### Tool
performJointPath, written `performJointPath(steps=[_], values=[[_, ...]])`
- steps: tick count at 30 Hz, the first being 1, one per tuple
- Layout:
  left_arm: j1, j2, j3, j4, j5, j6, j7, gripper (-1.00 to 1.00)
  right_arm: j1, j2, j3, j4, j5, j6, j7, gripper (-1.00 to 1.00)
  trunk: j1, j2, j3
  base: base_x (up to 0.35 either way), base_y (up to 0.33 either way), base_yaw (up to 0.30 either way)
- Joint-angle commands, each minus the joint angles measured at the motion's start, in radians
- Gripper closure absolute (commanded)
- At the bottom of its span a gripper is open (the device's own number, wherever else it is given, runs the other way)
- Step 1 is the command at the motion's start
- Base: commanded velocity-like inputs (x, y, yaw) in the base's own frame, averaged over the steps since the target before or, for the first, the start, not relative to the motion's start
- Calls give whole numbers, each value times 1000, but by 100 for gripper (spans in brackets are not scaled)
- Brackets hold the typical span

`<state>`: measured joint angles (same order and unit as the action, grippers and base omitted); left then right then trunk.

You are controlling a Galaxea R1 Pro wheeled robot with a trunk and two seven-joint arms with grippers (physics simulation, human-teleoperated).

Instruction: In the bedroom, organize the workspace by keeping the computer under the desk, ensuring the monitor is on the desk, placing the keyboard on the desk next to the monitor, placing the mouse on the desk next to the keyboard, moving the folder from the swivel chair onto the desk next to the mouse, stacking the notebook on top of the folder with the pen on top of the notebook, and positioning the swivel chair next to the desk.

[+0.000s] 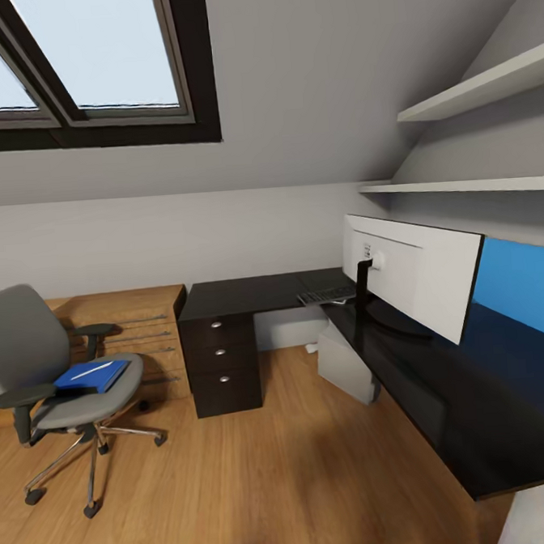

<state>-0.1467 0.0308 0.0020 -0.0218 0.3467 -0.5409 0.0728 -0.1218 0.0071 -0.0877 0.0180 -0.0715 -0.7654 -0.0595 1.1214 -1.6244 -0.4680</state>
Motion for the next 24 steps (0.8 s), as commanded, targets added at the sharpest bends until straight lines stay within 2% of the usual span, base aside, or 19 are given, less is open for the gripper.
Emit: performJointPath(steps=[1, 8, 13, 15, 17, 24], values=[[-1, 0, 0, 0, -2, -3, 4, -100, -1, 1, -7, 2, 1, -3, 2, -100, -1, -1, -1, -275, -215, -1], [-1, 0, 0, 0, -2, 1, 4, -100, -1, 3, -7, 2, 1, 0, 3, -100, -1, -1, -1, -234, -259, 0], [-1, 1, 0, 0, -2, 6, 5, -100, -1, 0, -9, 1, -6, 1, -3, -100, -1, -1, -1, -43, -334, -2], [-1, 0, 0, 0, -2, 6, 5, -100, -1, -1, -9, 0, -7, 1, -2, -100, -1, -1, -1, -52, -238, -246], [-1, 0, 0, 0, -2, 5, 5, -100, -1, -1, -9, 0, -7, 1, -2, -100, -1, -1, -2, -27, -122, -188], [-1, 0, 1, 0, 1, 3, 16, -100, -1, -1, -9, 0, -2, 1, -1, -100, -27, 48, 19, 0, -2, -3]])
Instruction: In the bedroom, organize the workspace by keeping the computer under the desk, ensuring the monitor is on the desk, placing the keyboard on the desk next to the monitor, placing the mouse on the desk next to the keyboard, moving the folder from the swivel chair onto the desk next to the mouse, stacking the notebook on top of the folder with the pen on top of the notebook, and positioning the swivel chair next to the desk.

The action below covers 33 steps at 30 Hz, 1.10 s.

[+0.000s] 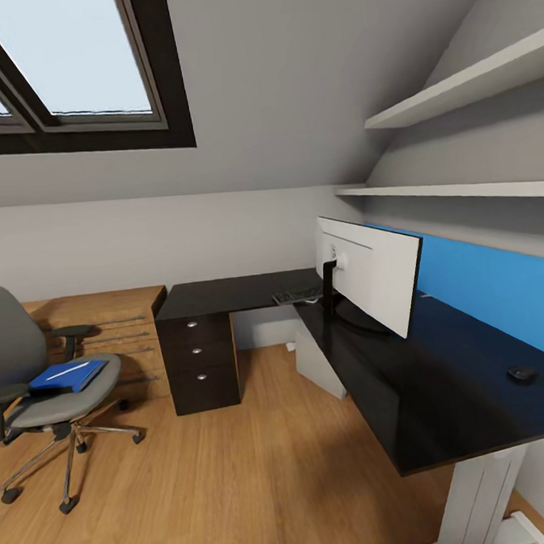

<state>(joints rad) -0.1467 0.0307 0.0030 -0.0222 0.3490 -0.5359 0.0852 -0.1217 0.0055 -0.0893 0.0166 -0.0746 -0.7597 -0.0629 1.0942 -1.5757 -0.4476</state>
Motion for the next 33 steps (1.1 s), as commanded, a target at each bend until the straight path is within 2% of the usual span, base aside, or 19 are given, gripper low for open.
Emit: performJointPath(steps=[1, 12, 24, 33], values=[[-1, 0, 0, 0, -1, -2, 4, -100, -1, 0, -7, 2, 1, -4, 2, -100, -4, 7, 2, 0, 0, 0], [-1, -1, 0, 0, -1, 0, 4, -100, -1, -1, -7, 2, 1, -4, 2, -100, -46, 84, 34, 0, 0, -159], [-1, -1, 0, -1, -1, 3, 5, -100, -1, 3, -9, 3, -3, -3, -1, -100, -92, 168, 59, -3, 0, -179], [-1, -1, 0, -1, -1, 4, 5, -100, -1, 4, -10, 2, -4, -1, -2, -100, -127, 231, 75, -239, 0, -133]])
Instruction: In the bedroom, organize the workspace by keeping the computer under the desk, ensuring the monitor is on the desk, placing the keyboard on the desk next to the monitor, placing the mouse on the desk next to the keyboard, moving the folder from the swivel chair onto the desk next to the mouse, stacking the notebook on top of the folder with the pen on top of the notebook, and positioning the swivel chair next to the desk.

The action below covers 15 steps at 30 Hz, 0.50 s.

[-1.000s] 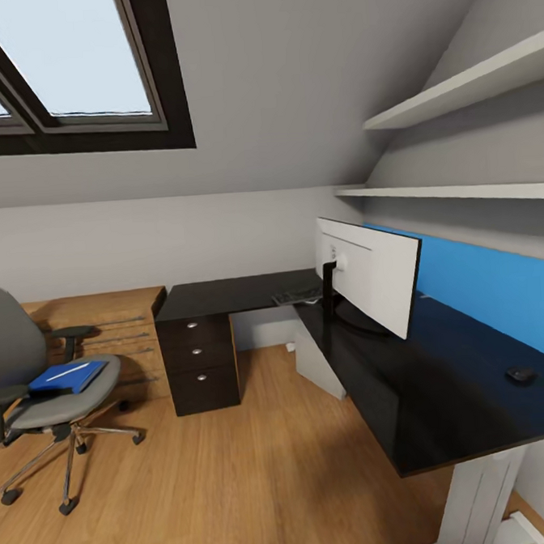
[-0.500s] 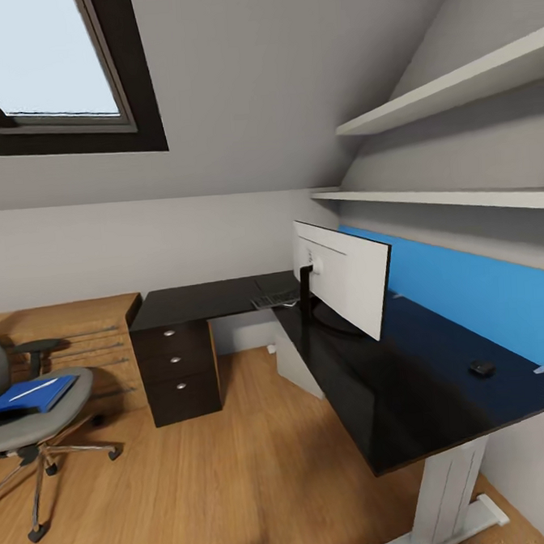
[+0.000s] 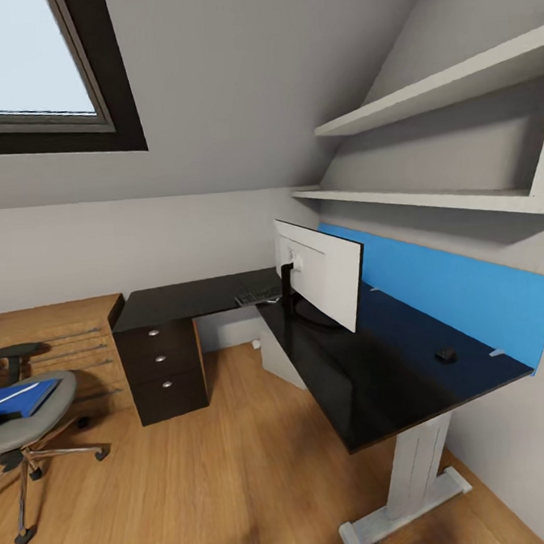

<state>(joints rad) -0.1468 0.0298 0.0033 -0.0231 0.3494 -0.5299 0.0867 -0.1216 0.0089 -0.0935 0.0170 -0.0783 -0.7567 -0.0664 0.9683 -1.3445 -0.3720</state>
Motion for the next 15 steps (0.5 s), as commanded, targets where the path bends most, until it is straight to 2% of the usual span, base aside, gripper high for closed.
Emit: performJointPath(steps=[1, 11, 15], values=[[0, 0, 0, 0, -1, -2, 3, -100, -1, 0, -6, 2, 0, -4, 2, -100, -5, 7, 1, -320, 0, -113], [0, -9, 0, 0, -3, -4, 2, -100, -1, 0, -4, 1, 1, -5, 2, -100, -43, 77, 17, -336, -83, -100], [0, -13, -1, 0, -3, -6, 4, -100, -1, -1, -3, 1, 3, -7, 2, -100, -54, 98, 20, -247, -173, -13]])
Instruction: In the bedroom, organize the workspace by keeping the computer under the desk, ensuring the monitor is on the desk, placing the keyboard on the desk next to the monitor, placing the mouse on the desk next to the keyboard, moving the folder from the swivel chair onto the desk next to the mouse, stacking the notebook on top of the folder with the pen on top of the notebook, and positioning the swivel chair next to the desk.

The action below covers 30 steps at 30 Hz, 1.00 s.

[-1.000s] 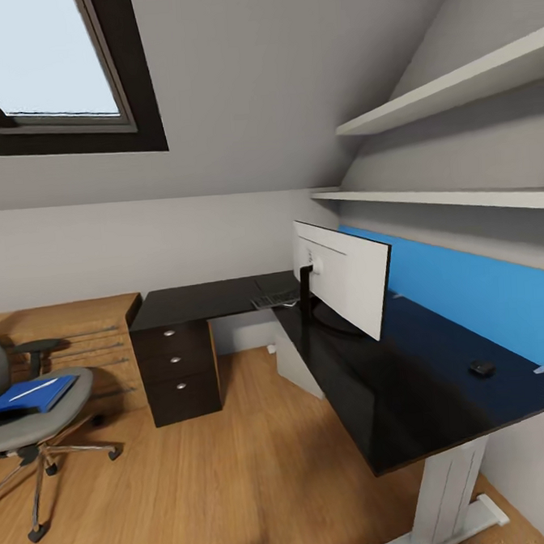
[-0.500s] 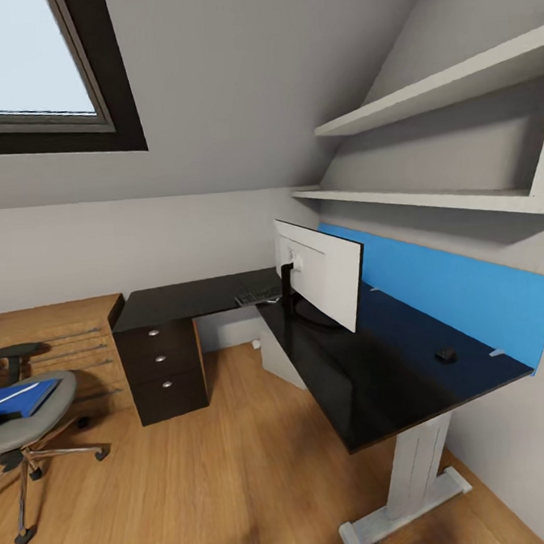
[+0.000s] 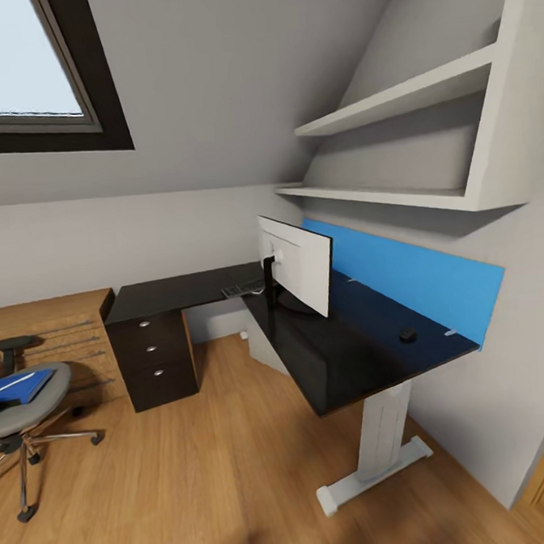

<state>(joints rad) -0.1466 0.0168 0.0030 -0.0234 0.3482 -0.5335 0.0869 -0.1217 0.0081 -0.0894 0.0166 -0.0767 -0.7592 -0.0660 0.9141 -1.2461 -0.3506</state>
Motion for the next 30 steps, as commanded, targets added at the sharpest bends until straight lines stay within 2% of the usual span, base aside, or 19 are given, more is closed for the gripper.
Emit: performJointPath(steps=[1, 7, 18, 20, 22, 27, 30], values=[[-1, 0, -1, 0, -2, -4, 3, -100, -1, 0, -7, 2, 1, -4, 2, -100, 0, -1, -3, -119, -93, -4], [-1, 0, -1, 0, -4, -9, -3, -100, -1, 0, -7, 2, 3, -5, 3, -100, 0, -1, -12, -26, -28, -1], [-1, 3, -2, 1, -2, -3, -6, -100, -1, 1, -6, 2, 5, -1, 4, -100, 0, -1, -26, 0, -316, 79], [-1, 3, -2, 1, -2, -3, -6, -100, -1, 1, -5, 2, 5, 9, 4, -100, 0, -1, -28, 0, -346, 44], [-1, 1, -2, 1, -3, -3, -6, -100, -1, -1, -4, 1, 4, 53, 5, -100, 0, -1, -28, 0, -346, 13], [-1, -1, -2, 0, -4, -3, -6, -100, -1, -2, -4, 0, 5, 85, 5, -100, 0, -1, -28, 0, -347, 4], [-1, 0, -2, 1, -5, 0, -6, -100, -1, -15, -4, 0, 5, 106, 6, -100, 0, -1, -28, 0, -347, 0]])
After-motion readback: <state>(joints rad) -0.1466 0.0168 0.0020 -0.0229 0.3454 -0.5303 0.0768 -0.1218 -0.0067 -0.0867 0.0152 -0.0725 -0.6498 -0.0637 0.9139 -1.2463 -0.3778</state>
